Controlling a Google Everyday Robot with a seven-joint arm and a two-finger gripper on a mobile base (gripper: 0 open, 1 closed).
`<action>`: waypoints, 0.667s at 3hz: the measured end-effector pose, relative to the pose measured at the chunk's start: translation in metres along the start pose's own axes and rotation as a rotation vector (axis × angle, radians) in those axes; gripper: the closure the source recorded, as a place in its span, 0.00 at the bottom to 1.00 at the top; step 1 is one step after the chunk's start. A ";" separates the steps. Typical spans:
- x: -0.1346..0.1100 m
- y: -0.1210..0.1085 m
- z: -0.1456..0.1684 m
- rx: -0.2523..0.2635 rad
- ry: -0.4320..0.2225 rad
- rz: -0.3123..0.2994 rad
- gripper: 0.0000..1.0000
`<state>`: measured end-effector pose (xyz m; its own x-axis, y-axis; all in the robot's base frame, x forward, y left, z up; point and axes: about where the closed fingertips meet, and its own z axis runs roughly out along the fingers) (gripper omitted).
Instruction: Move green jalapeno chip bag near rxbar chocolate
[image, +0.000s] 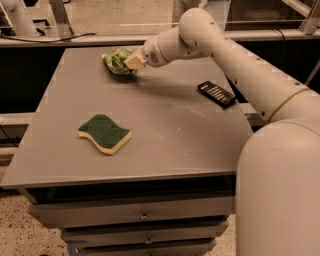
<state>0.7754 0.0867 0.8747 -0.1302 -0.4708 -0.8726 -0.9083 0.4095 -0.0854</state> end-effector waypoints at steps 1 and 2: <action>0.010 -0.008 -0.021 0.044 0.018 -0.003 1.00; 0.027 -0.019 -0.045 0.095 0.055 0.002 1.00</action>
Offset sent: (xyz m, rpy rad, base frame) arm -0.0058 -0.1014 0.0009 -0.1077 -0.0325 -0.1601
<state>0.7714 0.0311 0.8741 -0.1563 -0.5108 -0.8454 -0.8665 0.4817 -0.1308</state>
